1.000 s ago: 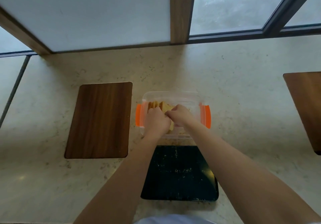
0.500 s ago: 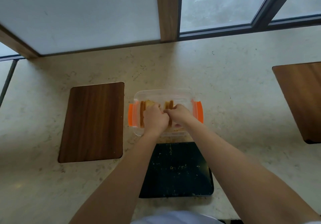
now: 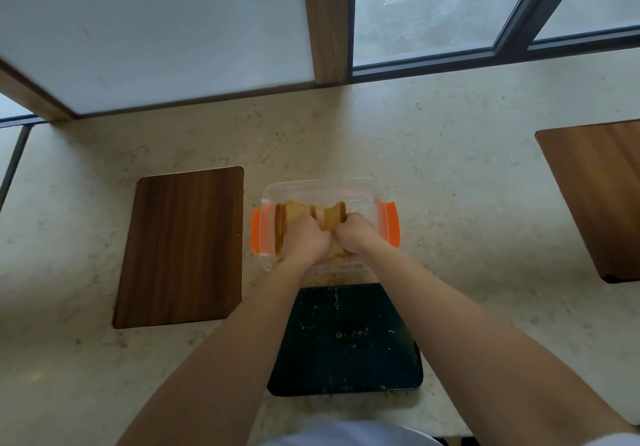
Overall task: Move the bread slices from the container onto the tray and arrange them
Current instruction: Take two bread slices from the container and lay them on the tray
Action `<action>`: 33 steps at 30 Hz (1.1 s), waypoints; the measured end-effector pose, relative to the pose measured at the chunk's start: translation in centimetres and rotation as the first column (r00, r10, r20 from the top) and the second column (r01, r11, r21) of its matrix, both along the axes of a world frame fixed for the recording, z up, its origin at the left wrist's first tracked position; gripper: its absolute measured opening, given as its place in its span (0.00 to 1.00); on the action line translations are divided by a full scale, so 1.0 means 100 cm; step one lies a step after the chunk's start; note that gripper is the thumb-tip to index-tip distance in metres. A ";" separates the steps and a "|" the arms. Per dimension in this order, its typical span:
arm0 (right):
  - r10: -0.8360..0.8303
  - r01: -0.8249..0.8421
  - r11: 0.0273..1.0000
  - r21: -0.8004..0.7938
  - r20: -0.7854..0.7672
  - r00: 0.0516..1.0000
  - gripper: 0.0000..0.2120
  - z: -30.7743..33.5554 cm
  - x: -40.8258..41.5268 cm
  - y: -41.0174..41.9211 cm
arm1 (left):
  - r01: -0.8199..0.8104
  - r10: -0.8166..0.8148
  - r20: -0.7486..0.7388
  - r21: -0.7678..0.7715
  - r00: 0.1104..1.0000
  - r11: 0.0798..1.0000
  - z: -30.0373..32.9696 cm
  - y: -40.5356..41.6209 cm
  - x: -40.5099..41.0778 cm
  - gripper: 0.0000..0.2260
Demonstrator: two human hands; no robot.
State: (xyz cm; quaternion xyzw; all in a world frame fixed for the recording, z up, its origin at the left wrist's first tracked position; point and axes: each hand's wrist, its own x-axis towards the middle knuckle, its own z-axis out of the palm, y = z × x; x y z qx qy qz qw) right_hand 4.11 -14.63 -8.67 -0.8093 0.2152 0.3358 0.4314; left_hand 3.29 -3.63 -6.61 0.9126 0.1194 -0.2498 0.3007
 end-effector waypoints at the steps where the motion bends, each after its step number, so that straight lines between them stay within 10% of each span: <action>1: 0.020 -0.020 1.000 -0.019 0.007 1.000 0.16 0.001 -0.001 0.001 | 0.001 -0.002 0.007 0.015 1.000 1.000 -0.001 0.000 0.000 0.07; 7: 0.105 -0.095 0.989 -0.117 0.084 0.991 0.11 0.011 -0.001 0.002 | 0.010 -0.025 0.104 0.140 0.994 0.990 0.007 0.003 0.004 0.12; 22: 0.150 -0.155 0.987 -0.046 0.618 0.772 0.02 0.184 -0.039 -0.007 | 0.115 0.011 0.518 -0.211 0.855 0.971 0.148 0.050 -0.039 0.08; 33: 0.141 -0.261 0.956 0.130 0.578 0.804 0.09 0.161 -0.160 0.001 | 0.020 0.133 0.370 -0.383 0.920 0.923 0.123 0.083 -0.154 0.07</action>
